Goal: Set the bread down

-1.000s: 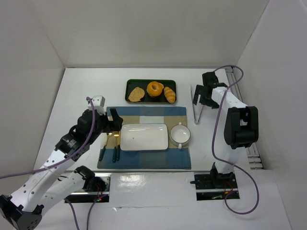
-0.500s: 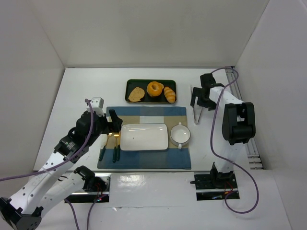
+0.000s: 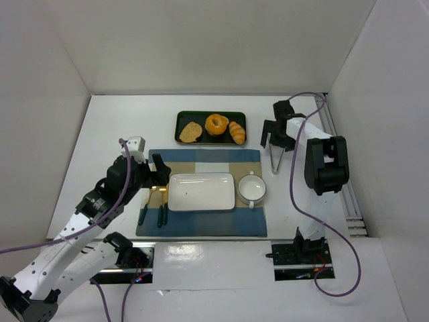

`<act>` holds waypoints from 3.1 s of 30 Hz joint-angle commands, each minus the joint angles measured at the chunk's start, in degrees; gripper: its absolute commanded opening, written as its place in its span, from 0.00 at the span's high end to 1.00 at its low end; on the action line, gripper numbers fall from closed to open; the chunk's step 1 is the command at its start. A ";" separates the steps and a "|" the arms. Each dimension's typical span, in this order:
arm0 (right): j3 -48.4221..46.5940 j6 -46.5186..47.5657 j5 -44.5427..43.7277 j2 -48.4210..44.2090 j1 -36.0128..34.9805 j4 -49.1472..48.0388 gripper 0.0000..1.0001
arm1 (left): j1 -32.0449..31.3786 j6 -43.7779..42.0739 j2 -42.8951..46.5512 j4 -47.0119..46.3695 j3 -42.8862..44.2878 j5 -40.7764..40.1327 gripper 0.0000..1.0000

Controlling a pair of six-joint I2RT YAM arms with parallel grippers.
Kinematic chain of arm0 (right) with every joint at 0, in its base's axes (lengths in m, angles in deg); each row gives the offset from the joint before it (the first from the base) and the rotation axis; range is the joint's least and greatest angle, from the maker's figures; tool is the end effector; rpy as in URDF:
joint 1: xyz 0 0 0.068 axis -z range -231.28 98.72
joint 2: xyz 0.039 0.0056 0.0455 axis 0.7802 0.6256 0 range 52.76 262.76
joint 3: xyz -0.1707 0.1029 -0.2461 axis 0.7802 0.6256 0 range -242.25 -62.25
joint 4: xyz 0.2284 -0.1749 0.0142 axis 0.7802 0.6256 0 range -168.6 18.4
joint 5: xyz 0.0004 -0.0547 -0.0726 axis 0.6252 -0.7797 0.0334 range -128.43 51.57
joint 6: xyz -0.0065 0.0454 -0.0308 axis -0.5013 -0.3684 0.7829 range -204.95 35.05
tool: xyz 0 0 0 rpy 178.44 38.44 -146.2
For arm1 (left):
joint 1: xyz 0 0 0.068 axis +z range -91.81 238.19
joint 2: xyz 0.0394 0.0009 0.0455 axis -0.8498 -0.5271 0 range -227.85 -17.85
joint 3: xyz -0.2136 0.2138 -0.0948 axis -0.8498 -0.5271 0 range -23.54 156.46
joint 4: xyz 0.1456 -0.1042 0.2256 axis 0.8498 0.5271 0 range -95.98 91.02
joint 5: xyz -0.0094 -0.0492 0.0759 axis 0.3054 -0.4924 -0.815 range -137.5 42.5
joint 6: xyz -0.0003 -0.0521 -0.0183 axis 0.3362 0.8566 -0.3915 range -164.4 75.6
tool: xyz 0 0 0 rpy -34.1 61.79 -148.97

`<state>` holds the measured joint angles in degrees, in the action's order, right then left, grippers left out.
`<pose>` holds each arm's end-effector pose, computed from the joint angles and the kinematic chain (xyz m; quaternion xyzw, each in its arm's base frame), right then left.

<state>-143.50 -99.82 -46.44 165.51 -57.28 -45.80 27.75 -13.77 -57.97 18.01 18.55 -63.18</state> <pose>0.4501 0.0420 0.2069 0.0906 0.9685 -0.0268 0.2305 0.1402 -0.0706 0.3407 -0.0776 0.8213 -0.1839 0.5345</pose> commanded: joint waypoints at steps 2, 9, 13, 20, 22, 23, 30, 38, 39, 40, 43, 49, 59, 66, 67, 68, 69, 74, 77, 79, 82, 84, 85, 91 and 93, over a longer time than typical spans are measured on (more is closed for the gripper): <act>-2.86 0.28 -0.42 0.98 -0.86 -1.33 0.01 | 0.29 0.22 0.74 -0.61 0.01 -1.01 0.00; -1.72 -0.24 -0.43 1.51 -0.86 -1.86 0.01 | 0.29 0.22 0.74 -0.61 0.01 -1.02 0.00; 0.47 -0.77 -0.95 2.03 -0.86 -2.39 0.01 | 0.29 0.74 1.27 -0.08 0.01 -1.02 0.00; 3.90 -2.62 0.28 2.04 -0.86 -4.14 0.02 | 0.29 0.74 2.41 1.15 0.01 -1.54 0.00; 3.91 -3.14 0.80 2.04 -0.86 -4.75 0.02 | 0.29 0.74 2.41 1.76 0.01 -1.54 0.00; 3.91 -3.14 0.80 2.04 -0.86 -4.76 0.02 | 0.29 0.74 3.02 2.37 0.01 -1.54 0.00; 2.24 -3.67 1.33 3.79 -0.86 -4.76 0.04 | 0.29 0.74 4.17 4.05 0.01 -2.07 0.00; 0.48 -3.67 2.47 5.37 0.28 -5.37 0.10 | 0.29 0.74 5.75 6.42 0.01 -2.60 0.00; 0.48 -3.67 3.17 5.38 0.29 -5.37 0.12 | 0.29 0.74 6.28 6.94 0.01 -2.60 0.00; 0.48 -3.67 3.87 5.38 0.29 -5.37 0.12 | 0.29 0.74 6.28 6.95 0.01 -2.60 0.00; 0.48 -4.19 5.02 5.38 0.81 -5.90 0.18 | 0.29 0.74 6.80 7.56 0.01 -3.12 0.00; 2.06 -4.81 6.96 4.85 1.95 -6.96 0.29 | 0.29 0.74 7.34 8.18 0.01 -3.13 0.00; 1.89 -5.87 6.43 0.11 1.96 -8.01 0.38 | 0.29 0.74 8.39 9.23 0.01 -3.65 0.00; -2.49 -5.87 4.76 -4.20 1.96 -6.61 0.39 | 0.29 1.27 8.39 9.23 -0.51 -3.65 0.00; -3.12 -5.87 4.76 -4.20 1.96 -5.91 0.40 | 0.29 1.27 8.39 9.23 -0.51 -3.65 0.00; -3.82 -5.35 4.76 -5.07 1.96 -5.21 0.40 | 0.29 1.27 8.39 9.23 -0.51 -3.65 0.00; -5.22 -5.34 4.76 -5.95 1.96 -5.20 0.40 | 0.29 1.27 8.39 8.71 -0.51 -3.65 0.00; -7.87 -3.50 9.84 -9.65 1.96 -4.41 0.40 | 0.29 1.79 8.39 8.18 -1.04 -3.13 0.00; -9.36 -3.50 13.28 -12.20 1.96 -4.41 0.40 | 0.29 2.32 8.39 7.04 -1.56 -2.60 0.00; -10.76 -2.97 17.57 -13.08 1.96 -4.93 0.40 | 0.29 2.33 8.39 7.04 -1.57 -2.60 0.00; -12.26 -1.74 21.80 -13.61 1.96 -4.94 0.40 | 0.29 2.94 8.39 5.72 -2.10 -2.07 0.00; -12.26 -1.74 23.82 -14.22 1.96 -4.94 0.40 | 0.29 3.47 8.39 4.41 -2.10 -1.54 0.00; -12.26 -1.74 26.53 -14.22 1.96 -4.94 0.40 | 0.29 3.47 8.39 4.40 -2.10 -1.54 0.00; -11.31 2.12 32.61 -12.11 0.55 -4.32 0.40 | 0.29 3.47 7.86 2.56 -2.62 -1.54 0.00; -10.68 2.65 33.14 -12.11 -1.02 -5.89 0.40 | 0.29 2.94 7.86 2.55 -2.62 -1.54 0.00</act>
<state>-153.73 -99.82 -17.72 153.53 -56.25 -50.07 27.73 -11.04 -50.28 23.45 16.38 -65.26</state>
